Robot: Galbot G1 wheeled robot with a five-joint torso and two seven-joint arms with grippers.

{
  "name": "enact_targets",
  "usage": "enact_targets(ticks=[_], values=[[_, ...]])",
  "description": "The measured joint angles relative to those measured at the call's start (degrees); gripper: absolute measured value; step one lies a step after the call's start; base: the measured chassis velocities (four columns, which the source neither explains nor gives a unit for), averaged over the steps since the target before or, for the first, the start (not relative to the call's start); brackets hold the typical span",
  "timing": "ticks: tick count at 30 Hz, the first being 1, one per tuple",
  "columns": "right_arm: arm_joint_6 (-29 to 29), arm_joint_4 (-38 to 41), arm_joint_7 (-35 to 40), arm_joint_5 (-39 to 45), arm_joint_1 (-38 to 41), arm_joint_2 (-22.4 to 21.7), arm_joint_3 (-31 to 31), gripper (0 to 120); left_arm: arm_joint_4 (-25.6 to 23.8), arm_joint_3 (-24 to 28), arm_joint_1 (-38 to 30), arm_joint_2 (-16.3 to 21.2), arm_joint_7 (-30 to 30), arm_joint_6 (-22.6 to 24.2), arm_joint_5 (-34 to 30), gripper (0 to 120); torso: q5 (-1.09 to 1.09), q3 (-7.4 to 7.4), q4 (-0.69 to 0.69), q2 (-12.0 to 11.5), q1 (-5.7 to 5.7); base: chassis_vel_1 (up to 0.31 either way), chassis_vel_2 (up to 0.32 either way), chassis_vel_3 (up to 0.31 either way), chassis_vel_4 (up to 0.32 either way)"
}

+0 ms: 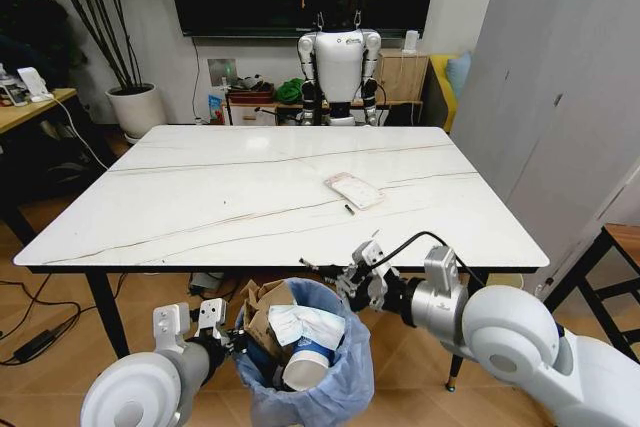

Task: Pick up the trash bin and place the trash from the table into it.

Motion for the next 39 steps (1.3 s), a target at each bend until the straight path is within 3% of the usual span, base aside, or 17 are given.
enact_targets(ticks=[6,17,19,25,31,39], values=[[-0.5,0.6,-1.4,-1.8,-0.5,-0.5,-1.6,7,-0.4,-0.6,0.5,-0.1,-0.1,0.0,0.0,0,0.0,0.0,0.0,0.0,0.0,0.0,0.0,0.0,0.0],[1.2,-0.2,-0.9,-4.0,0.1,0.0,-3.0,49,-1.3,-1.5,1.6,0.0,-0.1,0.0,0.0,0,0.0,0.01,0.0,0.0,0.01,0.0,0.0,0.0,0.0],[1.5,-0.6,-0.3,-3.7,0.6,0.2,-2.7,52,-1.3,-1.5,1.6,0.0,-0.1,0.0,0.0,0,0.0,0.01,-0.01,0.0,0.01,0.0,0.0,0.0,0.0],[2.6,-8.9,8.1,1.4,6.7,3.8,-1.6,80,-1.9,-0.8,2.4,-0.3,0.1,0.0,0.2,0,0.0,0.01,0.0,0.0,0.01,0.0,0.0,0.0,0.0],[3.4,-19.1,11.3,1.2,10.0,7.3,-2.2,98,-1.5,0.7,1.1,-0.1,0.3,0.0,0.3,0,0.0,0.01,-0.02,0.0,0.01,0.0,0.0,0.0,0.0],[3.3,-29.7,14.1,2.9,16.4,12.6,-3.3,100,-1.5,1.0,1.3,0.8,0.3,0.0,0.3,0,0.0,0.01,0.0,0.0,0.01,0.0,0.0,0.0,0.0]])
